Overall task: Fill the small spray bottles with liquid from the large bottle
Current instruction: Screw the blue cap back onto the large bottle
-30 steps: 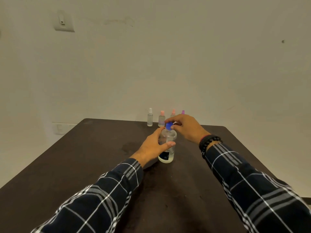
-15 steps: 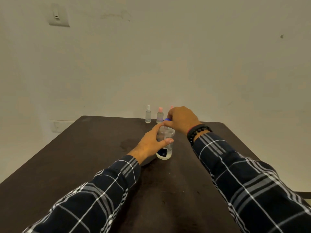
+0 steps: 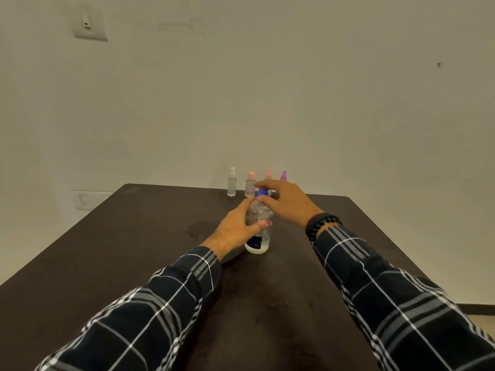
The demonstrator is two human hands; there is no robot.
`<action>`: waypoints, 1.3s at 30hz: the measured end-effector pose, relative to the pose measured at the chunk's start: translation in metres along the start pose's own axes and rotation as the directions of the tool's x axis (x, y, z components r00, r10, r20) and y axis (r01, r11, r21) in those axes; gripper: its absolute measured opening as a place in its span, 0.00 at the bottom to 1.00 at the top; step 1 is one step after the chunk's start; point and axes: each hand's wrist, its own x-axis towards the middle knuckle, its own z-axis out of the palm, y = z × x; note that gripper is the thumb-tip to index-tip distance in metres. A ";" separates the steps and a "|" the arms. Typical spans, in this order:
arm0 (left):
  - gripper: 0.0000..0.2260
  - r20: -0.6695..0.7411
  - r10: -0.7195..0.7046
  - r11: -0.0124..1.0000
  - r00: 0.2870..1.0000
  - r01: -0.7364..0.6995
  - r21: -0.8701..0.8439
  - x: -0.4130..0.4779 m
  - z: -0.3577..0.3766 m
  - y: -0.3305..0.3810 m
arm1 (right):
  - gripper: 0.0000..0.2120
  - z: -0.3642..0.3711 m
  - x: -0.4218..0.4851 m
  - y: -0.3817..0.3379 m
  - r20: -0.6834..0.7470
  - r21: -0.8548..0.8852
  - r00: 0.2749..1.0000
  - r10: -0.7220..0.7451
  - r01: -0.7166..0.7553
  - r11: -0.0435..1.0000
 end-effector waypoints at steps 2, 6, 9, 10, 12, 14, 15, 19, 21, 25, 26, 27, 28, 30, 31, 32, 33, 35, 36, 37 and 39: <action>0.38 -0.005 0.013 1.000 1.000 -0.013 -0.017 -0.001 0.000 0.001 | 0.15 0.004 0.003 0.005 -0.043 -0.013 0.999 -0.024 0.024 1.000; 0.37 -0.007 0.013 1.000 1.000 -0.013 0.018 -0.002 -0.001 0.002 | 0.12 0.010 0.012 0.005 -0.166 -0.038 0.985 0.040 -0.047 0.998; 0.36 -0.014 0.001 0.998 1.000 0.000 0.056 -0.001 -0.001 0.003 | 0.13 0.016 0.015 0.003 -0.251 -0.043 0.962 0.111 -0.125 0.991; 0.37 -0.012 -0.003 0.998 1.000 0.004 0.068 0.000 -0.001 0.003 | 0.14 0.019 0.015 0.002 -0.276 -0.033 0.952 0.129 -0.143 0.989; 0.41 -0.002 -0.010 0.998 1.000 0.010 0.064 0.000 -0.001 0.004 | 0.15 0.026 0.014 0.002 -0.314 -0.007 0.937 0.155 -0.165 0.986; 0.43 0.008 -0.010 0.999 1.000 0.009 0.042 -0.001 -0.002 0.004 | 0.16 0.031 0.011 0.002 -0.322 0.000 0.931 0.170 -0.180 0.984; 0.41 0.012 -0.008 1.000 1.000 0.008 0.025 -0.001 -0.002 0.004 | 0.17 0.031 0.009 0.003 -0.314 0.005 0.933 0.172 -0.180 0.984; 0.32 0.024 -0.009 1.000 1.000 0.009 -0.019 0.001 -0.003 0.002 | 0.21 0.024 -0.003 0.014 -0.196 0.168 0.965 0.175 -0.143 0.975; 0.33 0.026 0.006 1.000 1.000 -0.006 -0.024 0.003 -0.004 0.002 | 0.19 0.026 -0.011 0.026 -0.130 0.364 0.968 0.214 -0.154 0.918; 0.32 0.030 0.005 1.000 1.000 -0.004 -0.007 0.001 -0.006 0.006 | 0.13 0.044 -0.027 0.046 0.058 0.659 0.954 0.294 -0.257 0.706; 0.32 0.032 0.004 1.000 0.999 -0.005 0.010 0.001 -0.007 0.008 | 0.14 0.046 -0.031 0.047 0.088 0.678 0.957 0.278 -0.261 0.687; 0.32 0.030 0.009 1.000 0.999 -0.010 0.029 0.001 -0.008 0.008 | 0.16 0.047 -0.033 0.047 0.090 0.670 0.963 0.255 -0.249 0.700; 0.32 0.030 0.012 0.999 0.999 -0.014 0.052 0.000 -0.008 0.011 | 0.19 0.047 -0.035 0.048 0.074 0.632 0.969 0.237 -0.230 0.740; 0.31 0.022 0.009 0.997 1.000 -0.011 0.080 -0.001 -0.010 0.014 | 0.25 0.050 -0.034 0.049 0.066 0.536 0.975 0.210 -0.212 0.817; 0.31 0.019 0.009 0.996 1.000 -0.010 0.088 0.000 -0.010 0.014 | 0.28 0.053 -0.033 0.050 0.080 0.503 0.973 0.215 -0.225 0.834; 0.31 0.020 0.003 0.995 1.000 -0.005 0.096 -0.001 -0.011 0.015 | 0.31 0.056 -0.032 0.050 0.089 0.477 0.968 0.234 -0.247 0.844; 0.31 0.020 0.002 0.995 1.000 -0.004 0.099 -0.001 -0.011 0.015 | 0.31 0.061 -0.030 0.051 0.083 0.451 0.963 0.257 -0.267 0.852; 0.31 0.021 -0.003 0.994 1.000 0.001 0.105 -0.001 -0.011 0.014 | 0.28 0.069 -0.027 0.051 0.038 0.420 0.957 0.288 -0.277 0.864; 0.31 0.019 -0.008 0.994 1.000 0.006 0.106 -0.001 -0.011 0.014 | 0.27 0.071 -0.025 0.050 0.020 0.412 0.956 0.292 -0.274 0.869; 0.31 0.017 -0.010 0.994 1.000 0.008 0.106 -0.001 -0.011 0.013 | 0.26 0.072 -0.024 0.049 0.008 0.406 0.955 0.295 -0.273 0.872; 0.31 0.020 -0.015 0.993 1.000 0.013 0.117 0.000 -0.011 0.012 | 0.26 0.074 -0.020 0.049 0.006 0.400 0.956 0.292 -0.270 0.876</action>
